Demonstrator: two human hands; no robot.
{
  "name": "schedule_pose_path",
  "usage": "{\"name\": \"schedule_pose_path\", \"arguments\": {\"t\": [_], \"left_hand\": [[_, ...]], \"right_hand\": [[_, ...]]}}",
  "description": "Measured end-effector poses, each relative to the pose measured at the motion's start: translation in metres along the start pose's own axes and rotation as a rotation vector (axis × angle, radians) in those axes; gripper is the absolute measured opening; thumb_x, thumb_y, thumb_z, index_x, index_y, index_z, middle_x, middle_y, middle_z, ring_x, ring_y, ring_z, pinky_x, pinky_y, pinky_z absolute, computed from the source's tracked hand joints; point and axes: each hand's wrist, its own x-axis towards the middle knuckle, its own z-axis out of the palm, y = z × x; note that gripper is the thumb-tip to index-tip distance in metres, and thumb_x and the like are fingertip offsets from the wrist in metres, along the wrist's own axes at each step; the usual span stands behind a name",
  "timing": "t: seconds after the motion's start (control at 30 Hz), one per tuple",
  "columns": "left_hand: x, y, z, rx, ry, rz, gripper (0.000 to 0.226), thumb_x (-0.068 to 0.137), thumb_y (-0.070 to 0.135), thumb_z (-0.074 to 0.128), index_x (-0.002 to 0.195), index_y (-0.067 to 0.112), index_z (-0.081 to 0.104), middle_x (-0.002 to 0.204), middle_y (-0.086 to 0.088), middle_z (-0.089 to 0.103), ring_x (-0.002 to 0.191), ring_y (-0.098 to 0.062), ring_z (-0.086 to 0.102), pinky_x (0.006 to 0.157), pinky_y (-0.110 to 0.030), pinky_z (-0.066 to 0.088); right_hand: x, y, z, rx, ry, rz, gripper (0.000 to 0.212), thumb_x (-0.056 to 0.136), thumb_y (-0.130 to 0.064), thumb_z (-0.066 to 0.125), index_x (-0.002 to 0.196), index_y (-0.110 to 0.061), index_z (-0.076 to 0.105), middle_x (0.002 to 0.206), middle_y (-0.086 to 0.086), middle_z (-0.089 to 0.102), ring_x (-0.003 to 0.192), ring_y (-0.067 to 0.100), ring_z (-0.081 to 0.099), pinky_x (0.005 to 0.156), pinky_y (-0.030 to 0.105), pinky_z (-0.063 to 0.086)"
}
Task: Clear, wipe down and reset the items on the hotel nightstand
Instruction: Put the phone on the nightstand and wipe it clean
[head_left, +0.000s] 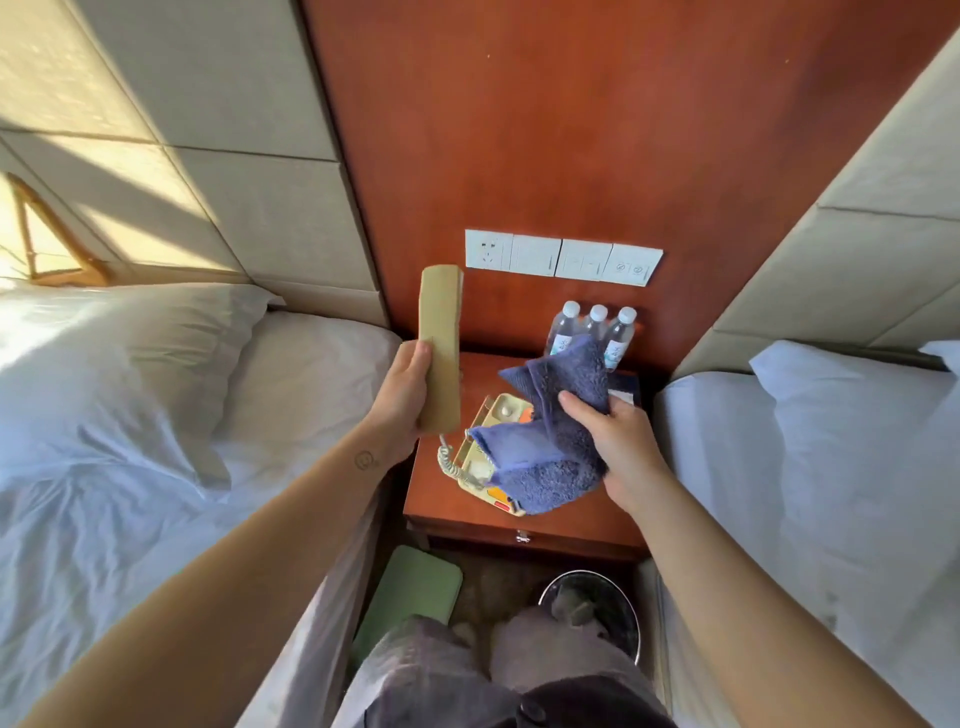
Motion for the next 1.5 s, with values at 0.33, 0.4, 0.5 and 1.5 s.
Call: {"name": "schedule_pose_path", "arguments": {"t": [0.33, 0.4, 0.5, 1.5], "left_hand": [[0.100, -0.082, -0.048, 0.625, 0.027, -0.143, 0.038, 0.090, 0.032, 0.068, 0.118, 0.026, 0.043, 0.095, 0.004, 0.054, 0.081, -0.012, 0.055, 0.069, -0.030, 0.047], [0.130, -0.106, -0.050, 0.661, 0.037, -0.140, 0.039, 0.088, 0.026, 0.070, 0.116, 0.027, 0.043, 0.094, 0.006, 0.054, 0.078, -0.008, 0.054, 0.065, -0.028, 0.045], [0.173, -0.146, -0.048, 0.693, 0.021, -0.127, 0.041, 0.084, 0.028, 0.073, 0.116, 0.030, 0.047, 0.102, 0.001, 0.060, 0.084, -0.012, 0.059, 0.068, -0.030, 0.048], [0.250, -0.266, -0.028, 1.443, -0.388, 0.716, 0.073, 0.087, 0.066, 0.040, 0.151, 0.035, 0.025, 0.151, 0.008, 0.036, 0.139, -0.016, 0.033, 0.116, -0.048, 0.024]], "right_hand": [[0.085, 0.080, -0.025, -0.172, 0.123, 0.239, 0.012, 0.082, -0.034, 0.072, 0.083, -0.023, 0.070, 0.098, 0.005, 0.073, 0.096, 0.028, 0.068, 0.093, 0.054, 0.052], [0.107, 0.098, -0.027, -0.234, 0.123, 0.224, 0.006, 0.089, -0.027, 0.068, 0.087, -0.022, 0.068, 0.097, 0.006, 0.071, 0.093, 0.026, 0.067, 0.089, 0.048, 0.053], [0.137, 0.129, -0.027, -0.379, 0.121, 0.191, 0.010, 0.092, -0.026, 0.064, 0.094, -0.017, 0.065, 0.097, 0.007, 0.070, 0.090, 0.023, 0.065, 0.081, 0.038, 0.051], [0.275, 0.223, 0.032, -0.855, 0.143, -0.341, 0.031, 0.085, -0.010, 0.067, 0.095, -0.020, 0.039, 0.090, 0.000, 0.048, 0.088, 0.024, 0.053, 0.066, 0.028, 0.035]]}}
